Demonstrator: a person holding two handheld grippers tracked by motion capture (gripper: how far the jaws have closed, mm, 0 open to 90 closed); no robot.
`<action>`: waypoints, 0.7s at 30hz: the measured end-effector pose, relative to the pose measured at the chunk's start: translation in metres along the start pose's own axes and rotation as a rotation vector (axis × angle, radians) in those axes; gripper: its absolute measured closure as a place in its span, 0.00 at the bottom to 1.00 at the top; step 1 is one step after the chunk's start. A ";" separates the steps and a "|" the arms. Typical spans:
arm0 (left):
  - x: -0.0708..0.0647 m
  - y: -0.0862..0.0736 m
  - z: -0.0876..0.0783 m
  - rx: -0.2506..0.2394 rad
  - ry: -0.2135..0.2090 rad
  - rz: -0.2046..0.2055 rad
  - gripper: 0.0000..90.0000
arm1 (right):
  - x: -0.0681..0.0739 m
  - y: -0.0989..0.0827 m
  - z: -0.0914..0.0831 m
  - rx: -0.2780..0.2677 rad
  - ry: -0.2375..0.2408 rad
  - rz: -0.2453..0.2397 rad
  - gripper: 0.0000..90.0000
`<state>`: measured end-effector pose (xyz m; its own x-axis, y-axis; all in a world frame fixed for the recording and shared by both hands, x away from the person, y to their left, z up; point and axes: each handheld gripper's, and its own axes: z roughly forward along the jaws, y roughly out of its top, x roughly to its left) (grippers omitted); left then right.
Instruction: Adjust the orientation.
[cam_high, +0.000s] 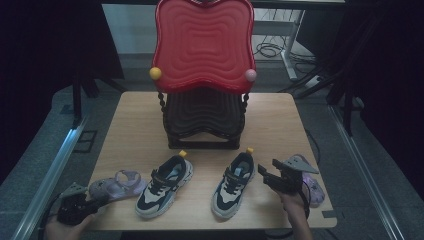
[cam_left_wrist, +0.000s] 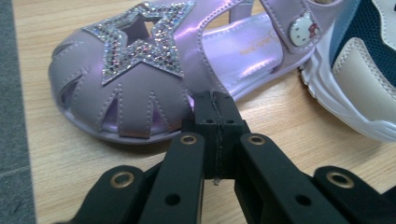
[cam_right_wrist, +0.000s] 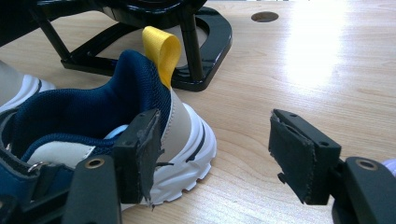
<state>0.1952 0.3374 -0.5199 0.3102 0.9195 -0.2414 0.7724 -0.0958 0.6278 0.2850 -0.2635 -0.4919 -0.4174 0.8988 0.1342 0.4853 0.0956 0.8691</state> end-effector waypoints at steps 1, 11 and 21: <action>0.001 0.000 0.000 -0.001 0.001 -0.002 1.00 | 0.000 0.000 0.000 0.001 0.000 0.000 0.39; 0.010 -0.002 -0.003 -0.029 0.025 -0.039 1.00 | 0.001 -0.001 0.001 0.007 0.003 0.003 0.39; 0.023 -0.001 -0.003 -0.052 0.049 -0.073 0.99 | 0.002 -0.002 0.002 0.009 0.006 0.001 0.39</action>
<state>0.1998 0.3595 -0.5241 0.2255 0.9411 -0.2519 0.7620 -0.0093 0.6475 0.2848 -0.2609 -0.4941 -0.4216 0.8963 0.1374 0.4925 0.0991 0.8647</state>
